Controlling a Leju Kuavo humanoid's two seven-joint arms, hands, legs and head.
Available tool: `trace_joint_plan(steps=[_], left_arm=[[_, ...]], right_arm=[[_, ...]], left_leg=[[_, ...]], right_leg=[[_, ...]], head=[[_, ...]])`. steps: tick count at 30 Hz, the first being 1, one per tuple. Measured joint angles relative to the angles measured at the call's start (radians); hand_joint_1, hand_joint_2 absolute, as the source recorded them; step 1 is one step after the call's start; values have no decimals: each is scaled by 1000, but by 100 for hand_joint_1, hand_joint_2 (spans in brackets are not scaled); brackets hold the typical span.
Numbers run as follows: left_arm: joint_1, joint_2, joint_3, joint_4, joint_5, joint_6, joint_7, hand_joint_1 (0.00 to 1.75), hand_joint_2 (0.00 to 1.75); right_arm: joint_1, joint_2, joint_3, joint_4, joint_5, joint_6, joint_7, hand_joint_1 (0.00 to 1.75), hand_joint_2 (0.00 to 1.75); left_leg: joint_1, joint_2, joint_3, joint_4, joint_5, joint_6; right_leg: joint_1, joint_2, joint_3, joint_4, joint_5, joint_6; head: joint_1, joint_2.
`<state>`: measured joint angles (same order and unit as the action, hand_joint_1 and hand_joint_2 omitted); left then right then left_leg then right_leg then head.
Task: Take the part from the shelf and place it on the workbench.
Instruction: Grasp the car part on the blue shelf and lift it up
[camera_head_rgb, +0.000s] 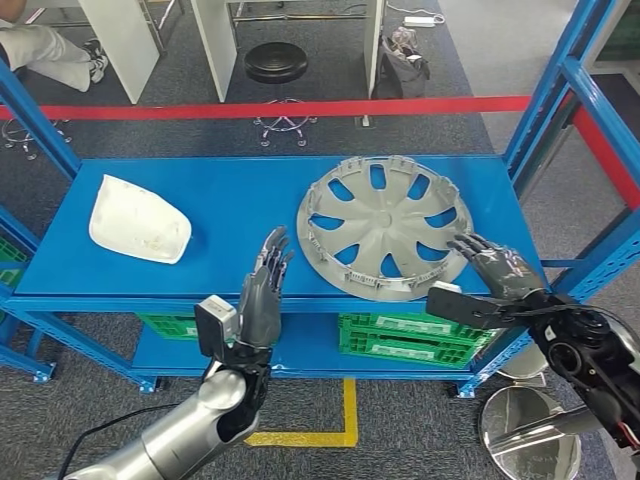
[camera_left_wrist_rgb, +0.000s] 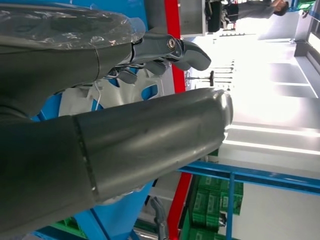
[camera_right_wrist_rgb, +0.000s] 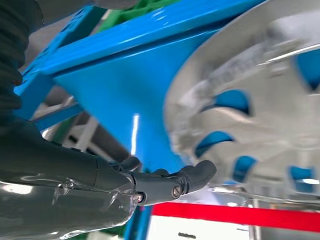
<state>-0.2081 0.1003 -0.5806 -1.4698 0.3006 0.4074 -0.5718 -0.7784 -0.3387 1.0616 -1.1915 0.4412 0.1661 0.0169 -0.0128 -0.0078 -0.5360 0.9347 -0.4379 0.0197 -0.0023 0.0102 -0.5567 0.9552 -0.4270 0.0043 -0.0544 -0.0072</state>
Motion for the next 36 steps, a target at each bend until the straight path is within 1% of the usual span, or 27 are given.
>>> trace_joint_plan(steps=[8, 15, 27, 32, 36], left_arm=[[8, 2, 0, 0, 0, -2, -10, 0, 0], [9, 2, 0, 0, 0, -8, -12, 0, 0], [7, 2, 0, 0, 7, -10, -17, 0, 0], [7, 2, 0, 0, 12, -3, -18, 0, 0], [7, 2, 0, 0, 12, -3, -18, 0, 0]], right_arm=[[-24, -8, -6, 136, 43, -4, -46, 0, 175], [-31, -8, -6, 207, 56, -18, -61, 0, 175], [-40, -5, -5, 265, 70, -37, -79, 0, 175], [-39, 7, -4, 269, 78, -49, -101, 0, 175], [-40, 20, -3, 248, 94, -74, -96, 0, 175]], left_leg=[[0, 0, 0, 0, 0, 0], [0, 0, 0, 0, 0, 0], [0, -1, 0, 0, 0, 0], [0, 0, 0, 0, 0, 0], [0, 0, 0, 0, 0, 0]], right_leg=[[0, 0, 0, 0, 0, 0], [0, -1, 0, 0, 0, 0], [0, -1, 0, 0, 0, 0], [0, -1, 0, 0, 0, 0], [0, -1, 0, 0, 0, 0]], head=[[0, 0], [0, 0], [0, 0], [0, 0], [0, 0]])
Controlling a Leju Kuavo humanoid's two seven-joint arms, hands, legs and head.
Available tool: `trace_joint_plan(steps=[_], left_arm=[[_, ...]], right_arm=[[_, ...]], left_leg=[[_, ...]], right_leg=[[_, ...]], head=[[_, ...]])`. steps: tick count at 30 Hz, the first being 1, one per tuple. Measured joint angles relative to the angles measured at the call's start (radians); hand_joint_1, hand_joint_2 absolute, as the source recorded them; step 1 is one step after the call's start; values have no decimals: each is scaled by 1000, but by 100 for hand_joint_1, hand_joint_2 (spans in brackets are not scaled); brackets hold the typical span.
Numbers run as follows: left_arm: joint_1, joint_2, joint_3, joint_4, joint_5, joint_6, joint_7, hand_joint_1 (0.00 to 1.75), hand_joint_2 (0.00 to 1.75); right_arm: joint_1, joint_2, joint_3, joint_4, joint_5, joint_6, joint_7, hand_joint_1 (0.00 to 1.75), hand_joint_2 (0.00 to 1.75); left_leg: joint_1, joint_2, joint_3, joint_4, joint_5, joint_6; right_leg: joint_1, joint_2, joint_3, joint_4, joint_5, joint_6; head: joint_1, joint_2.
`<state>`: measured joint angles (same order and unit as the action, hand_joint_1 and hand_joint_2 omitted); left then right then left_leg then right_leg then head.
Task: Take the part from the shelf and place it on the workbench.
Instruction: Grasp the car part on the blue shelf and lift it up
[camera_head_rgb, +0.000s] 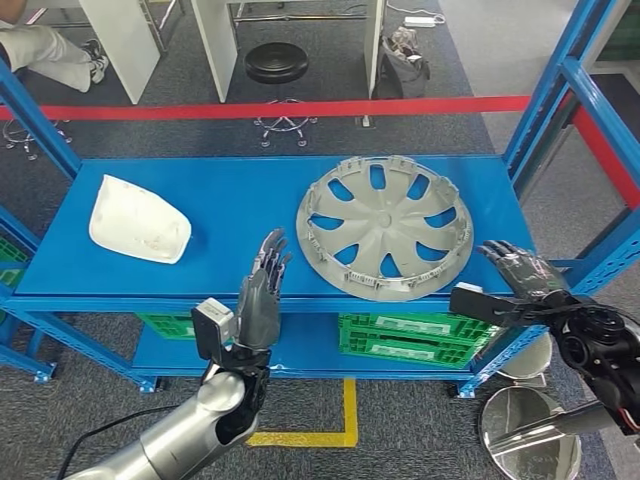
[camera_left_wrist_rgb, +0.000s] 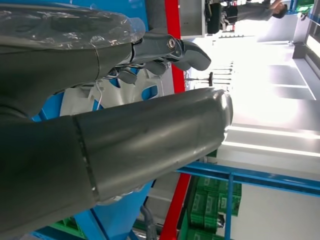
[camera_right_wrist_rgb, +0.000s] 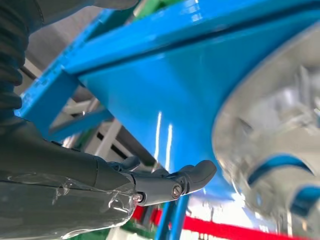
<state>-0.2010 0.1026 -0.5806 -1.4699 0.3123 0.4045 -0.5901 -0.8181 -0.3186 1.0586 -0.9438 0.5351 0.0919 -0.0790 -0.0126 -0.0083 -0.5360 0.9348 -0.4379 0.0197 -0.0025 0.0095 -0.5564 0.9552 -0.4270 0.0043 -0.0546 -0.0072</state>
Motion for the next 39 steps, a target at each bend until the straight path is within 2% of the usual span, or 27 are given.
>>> trace_joint_plan(steps=[12, 20, 39], left_arm=[[-7, -2, 0, 0, -7, -2, 1, 0, 0], [-12, -9, 0, 0, 1, -19, 5, 0, 0], [-28, -25, 0, 6, 5, -39, 6, 0, 0]], right_arm=[[3, 41, 10, -173, 42, 0, 24, 0, 175], [10, 71, 33, -257, 2, 18, 42, 0, 175], [55, 71, 33, -287, -33, 6, 33, 0, 175]], left_leg=[[0, 0, 0, 0, 0, 0], [0, 0, 0, 0, 0, 0], [0, 1, 0, 0, 0, 0]], right_leg=[[0, 0, 0, 0, 0, 0], [1, 0, 0, 0, 0, 0], [2, 1, 0, 0, 0, 0]], head=[[0, 0], [0, 0], [0, 0]])
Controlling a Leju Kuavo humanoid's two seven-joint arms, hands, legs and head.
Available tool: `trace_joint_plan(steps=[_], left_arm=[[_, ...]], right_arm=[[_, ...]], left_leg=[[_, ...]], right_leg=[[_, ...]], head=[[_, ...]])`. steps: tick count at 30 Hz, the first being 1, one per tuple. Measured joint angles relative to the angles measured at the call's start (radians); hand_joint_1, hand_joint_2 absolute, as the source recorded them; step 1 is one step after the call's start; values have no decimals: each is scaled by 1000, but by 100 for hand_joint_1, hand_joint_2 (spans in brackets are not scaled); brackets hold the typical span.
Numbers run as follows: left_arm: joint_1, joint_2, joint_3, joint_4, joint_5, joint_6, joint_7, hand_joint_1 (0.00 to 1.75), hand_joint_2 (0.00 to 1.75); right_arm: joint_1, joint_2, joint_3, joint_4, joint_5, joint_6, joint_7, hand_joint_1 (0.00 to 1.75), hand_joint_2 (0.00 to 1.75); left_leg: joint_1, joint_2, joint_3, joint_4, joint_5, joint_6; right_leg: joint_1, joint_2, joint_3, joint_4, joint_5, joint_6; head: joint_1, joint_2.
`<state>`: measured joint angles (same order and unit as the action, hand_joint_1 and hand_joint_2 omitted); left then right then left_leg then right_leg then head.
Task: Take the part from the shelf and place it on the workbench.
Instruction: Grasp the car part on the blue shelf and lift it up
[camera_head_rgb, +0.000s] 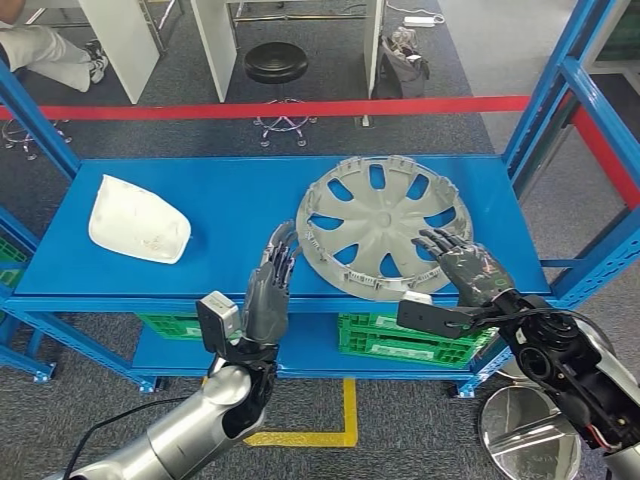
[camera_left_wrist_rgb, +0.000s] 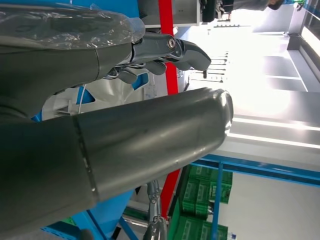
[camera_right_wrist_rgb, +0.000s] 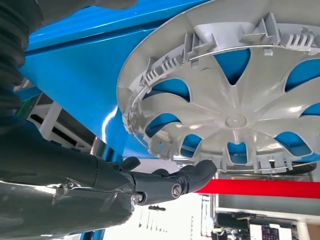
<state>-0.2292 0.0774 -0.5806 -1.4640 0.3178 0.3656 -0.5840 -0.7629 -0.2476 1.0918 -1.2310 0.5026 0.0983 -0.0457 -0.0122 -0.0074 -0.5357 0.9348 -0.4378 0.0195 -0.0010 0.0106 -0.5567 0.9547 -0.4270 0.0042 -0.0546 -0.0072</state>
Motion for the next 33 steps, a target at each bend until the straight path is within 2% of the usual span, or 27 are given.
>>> trace_joint_plan(steps=[14, 18, 20, 21, 22, 24, 25, 26, 27, 29, 30, 31, 33], left_arm=[[1, 3, 0, 0, 6, 20, -5, 0, 0], [1, 6, 0, 0, 7, 25, -7, 0, 0], [1, 6, 0, 0, 7, 26, -9, 0, 0], [1, 6, 0, 0, 8, 27, -11, 0, 0], [1, 6, 0, 0, 9, 28, -12, 0, 0], [3, 6, 0, 0, 10, 29, -13, 0, 0], [4, 6, 0, 0, 10, 29, -13, 0, 0], [5, 6, 0, 0, 10, 29, -13, 0, 0], [6, 6, 0, 0, 11, 29, -14, 0, 0], [6, 6, 0, 0, 12, 29, -14, 0, 0], [5, 6, 0, 0, 12, 29, -15, 0, 0], [4, 6, 0, 0, 13, 29, -16, 0, 0], [2, 7, 0, 0, 13, 29, -17, 0, 0]], right_arm=[[-1, 0, 7, 2, -5, 1, -25, 0, 175], [-4, 0, 15, 3, -5, 1, -31, 0, 175], [-8, 0, 16, 3, -6, 1, -33, 0, 175], [-12, 0, 16, 3, -7, 0, -34, 0, 175], [-15, 0, 16, 4, -7, 0, -35, 0, 175], [-16, 0, 18, 6, -7, 0, -35, 0, 175], [-14, 0, 19, 8, -7, 1, -36, 0, 175], [-13, 0, 22, 10, -7, 1, -36, 0, 175], [-11, 0, 23, 11, -7, 1, -36, 0, 175], [-12, 0, 25, 14, -8, 1, -37, 0, 175], [-13, 0, 26, 16, -8, 1, -38, 0, 175], [-15, 0, 27, 16, -9, 2, -39, 0, 175], [-15, 0, 29, 18, -10, 5, -40, 0, 175]], left_leg=[[-3, -1, -3, 5, -2, 3], [-6, -1, -5, 7, -4, 8], [1, 1, 3, -5, 0, 14], [5, 2, 8, -11, 2, 17], [9, 4, 14, -16, 3, 19], [11, 5, 19, -17, -1, 21], [12, 5, 21, -17, -4, 20], [13, 4, 26, -17, -8, 18], [15, 3, 32, -15, -14, 15], [21, -1, 50, -12, -30, 4], [21, -2, 55, -9, -38, -3], [21, -3, 54, -5, -44, -10], [19, -3, 46, 0, -48, -21]], right_leg=[[-4, -1, 0, 0, 1, 2], [-5, -1, 1, -3, 2, 8], [-3, -1, -5, 3, -5, 14], [-3, -2, -18, 29, -20, 17], [-3, -2, -43, 79, -43, 20], [-8, -3, -117, 225, -95, 26], [-12, -4, -151, 282, -106, 30], [-16, -4, -169, 304, -97, 33], [-20, -5, -166, 282, -67, 36], [-26, -6, -115, 151, 16, 42], [-26, -6, -85, 91, 41, 44], [-25, -5, -64, 48, 45, 41], [-19, 0, -50, 27, 28, 28]], head=[[0, 0], [0, 0], [1, 0], [4, 0], [7, 0], [13, 0], [13, 0], [13, 0], [14, 0], [14, 0], [17, 0], [19, 0], [19, 0]])
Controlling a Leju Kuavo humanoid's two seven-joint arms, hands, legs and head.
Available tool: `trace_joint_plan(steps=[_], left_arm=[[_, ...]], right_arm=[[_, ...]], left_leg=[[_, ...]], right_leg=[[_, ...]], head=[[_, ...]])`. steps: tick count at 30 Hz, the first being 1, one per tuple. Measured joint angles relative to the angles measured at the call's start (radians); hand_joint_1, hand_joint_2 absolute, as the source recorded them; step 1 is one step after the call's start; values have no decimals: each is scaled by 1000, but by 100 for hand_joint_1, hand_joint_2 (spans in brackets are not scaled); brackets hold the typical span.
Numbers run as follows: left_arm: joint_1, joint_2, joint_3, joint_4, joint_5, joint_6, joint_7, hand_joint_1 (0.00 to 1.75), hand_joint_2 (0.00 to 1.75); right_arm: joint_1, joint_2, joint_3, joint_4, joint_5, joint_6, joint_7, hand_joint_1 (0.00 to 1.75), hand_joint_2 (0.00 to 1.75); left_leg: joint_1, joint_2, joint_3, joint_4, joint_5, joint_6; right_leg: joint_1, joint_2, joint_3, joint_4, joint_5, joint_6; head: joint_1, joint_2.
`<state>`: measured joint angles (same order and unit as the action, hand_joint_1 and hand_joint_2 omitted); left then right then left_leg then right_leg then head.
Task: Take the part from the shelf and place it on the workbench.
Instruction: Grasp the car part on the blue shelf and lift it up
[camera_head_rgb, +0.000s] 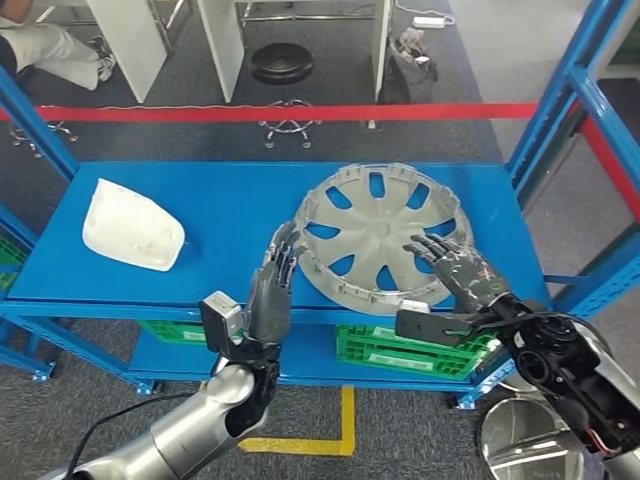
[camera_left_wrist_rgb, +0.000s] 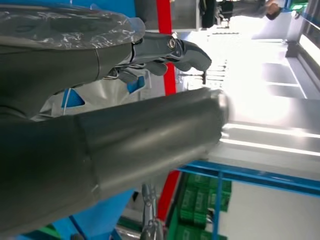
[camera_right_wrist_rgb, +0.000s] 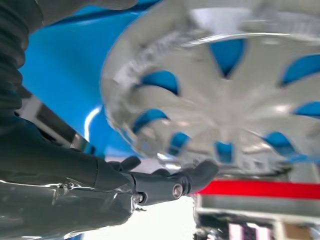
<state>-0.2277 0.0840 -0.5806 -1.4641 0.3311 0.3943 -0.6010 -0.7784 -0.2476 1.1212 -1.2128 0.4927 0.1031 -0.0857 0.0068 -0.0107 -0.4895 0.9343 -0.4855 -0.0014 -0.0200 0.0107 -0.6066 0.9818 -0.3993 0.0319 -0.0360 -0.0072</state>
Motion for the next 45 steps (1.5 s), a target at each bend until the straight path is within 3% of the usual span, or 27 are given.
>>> trace_joint_plan(steps=[2, 4, 7, 8, 9, 11, 13, 14, 17, 19, 22, 23, 24, 25, 27, 29, 31, 32, 35, 42, 45], left_arm=[[-1, 0, 0, 0, 0, -1, 0, 0, 0], [-3, 1, 0, 0, 0, -3, -1, 0, 0], [-3, 2, 0, 0, 0, -4, -2, 0, 0], [-1, 2, 0, 0, 0, -4, -2, 0, 0], [1, 3, 0, 0, 0, -5, -2, 0, 0], [1, 4, 0, 0, -1, -6, -2, 0, 0], [0, 4, 0, 0, -1, -6, -2, 0, 0], [0, 3, 0, 0, -2, -7, -2, 0, 0], [0, 2, 0, 0, -3, -7, -2, 0, 0], [0, 0, 0, 0, -4, -7, -2, 0, 0], [0, -1, 0, 0, -7, -5, -2, 0, 0], [2, -2, 0, 0, -7, -3, -2, 0, 0], [3, -2, 0, 0, -7, 0, -2, 0, 0], [4, -2, 0, 0, -8, 3, -2, 0, 0], [4, -2, 0, 0, -8, 6, -2, 0, 0], [2, -4, 0, 0, -8, 8, -1, 0, 0], [0, -4, 0, 1, -8, 10, -1, 0, 0], [0, -5, 0, 1, -9, 10, 0, 0, 0], [-1, -5, 0, 1, -9, 12, -1, 0, 0], [-12, -7, 0, 1, -2, 16, -7, 0, 0], [-18, -7, 0, 1, 4, 23, -8, 0, 0]], right_arm=[[-1, 0, 0, 1, 0, 1, 0, 0, 175], [-5, -1, -2, 2, -1, 2, 1, 0, 175], [-1, -2, 0, 2, -2, 3, 7, 0, 175], [2, -2, 2, 2, -3, 3, 10, 0, 175], [5, -2, 2, 2, -3, 3, 13, 0, 175], [7, -3, 2, 2, -4, 3, 18, 0, 175], [6, -3, 2, 2, -4, 3, 20, 0, 175], [6, -3, 2, 1, -4, 4, 21, 0, 175], [8, -6, 1, 1, -4, 5, 23, 0, 175], [7, -10, 0, 1, -3, 5, 24, 0, 175], [9, -12, 3, 1, -2, 12, 24, 0, 175], [14, -13, 4, 1, -1, 15, 23, 0, 175], [19, -13, 6, 1, -1, 18, 20, 0, 175], [23, -13, 8, 2, 0, 21, 18, 0, 175], [25, -13, 12, 2, 0, 25, 12, 0, 175], [25, -13, 16, 2, 0, 28, 9, 0, 175], [28, -13, 20, 2, 0, 30, 8, 0, 175], [30, -13, 22, 3, 0, 30, 8, 0, 175], [28, -14, 23, 6, -4, 32, 4, 0, 175], [51, 0, 49, 14, -51, 44, -48, 0, 175], [64, 12, 62, 23, -71, 34, -74, 0, 175]], left_leg=[[2, 1, 1, 7, -9, -12], [4, 3, -30, 74, -37, -24], [5, 5, -176, 287, -86, -29], [4, 5, -215, 322, -77, -27], [4, 5, -233, 316, -47, -22], [-2, 5, -209, 194, 54, -7], [-9, 5, -160, 69, 110, 7], [-13, 6, -145, 37, 113, 11], [-13, 6, -125, 12, 102, 16], [-7, 6, -106, 1, 98, 23], [-6, 6, -89, -2, 88, 29], [-7, 5, -85, -2, 84, 30], [-6, 4, -80, -2, 80, 29], [-6, 2, -72, -2, 75, 28], [-7, 1, -55, -1, 64, 21], [-9, 0, -52, 2, 56, 13], [-11, 0, -58, 9, 49, 6], [-11, 0, -58, 10, 47, 8], [-11, 3, -55, 10, 48, 21], [-9, 4, -48, -5, 49, 21], [-8, 5, -47, -8, 50, 12]], right_leg=[[0, 3, 6, -3, -12, -16], [-3, 4, 20, -5, -22, -30], [1, 5, 34, -6, -35, -41], [3, 6, 40, -6, -41, -41], [5, 7, 47, -6, -47, -42], [7, 9, 66, -7, -61, -40], [10, 11, 79, -10, -73, -34], [10, 12, 83, -13, -76, -30], [11, 11, 91, -13, -77, -14], [11, 6, 78, 26, -101, -4], [10, 1, -20, 212, -175, 8], [9, 0, -53, 260, -185, 10], [8, -1, -69, 272, -175, 12], [7, -2, -66, 241, -143, 11], [6, -3, -25, 109, -53, 7], [10, -5, 6, 6, -17, -5], [14, -7, 15, -15, -24, -21], [14, -6, 19, -13, -17, -26], [16, -2, 22, -15, -14, -28], [19, 1, 22, -15, -18, -36], [21, 1, 21, -15, -18, -37]], head=[[-5, 0], [-8, 0], [-16, 0], [-18, 0], [-20, 0], [-22, 0], [-21, 0], [-20, 0], [-22, 0], [-17, 0], [-9, 0], [-9, 0], [-8, 0], [-8, 0], [-8, 0], [-8, 0], [-10, 0], [-13, 0], [-17, 0], [-20, 0], [-20, 0]])
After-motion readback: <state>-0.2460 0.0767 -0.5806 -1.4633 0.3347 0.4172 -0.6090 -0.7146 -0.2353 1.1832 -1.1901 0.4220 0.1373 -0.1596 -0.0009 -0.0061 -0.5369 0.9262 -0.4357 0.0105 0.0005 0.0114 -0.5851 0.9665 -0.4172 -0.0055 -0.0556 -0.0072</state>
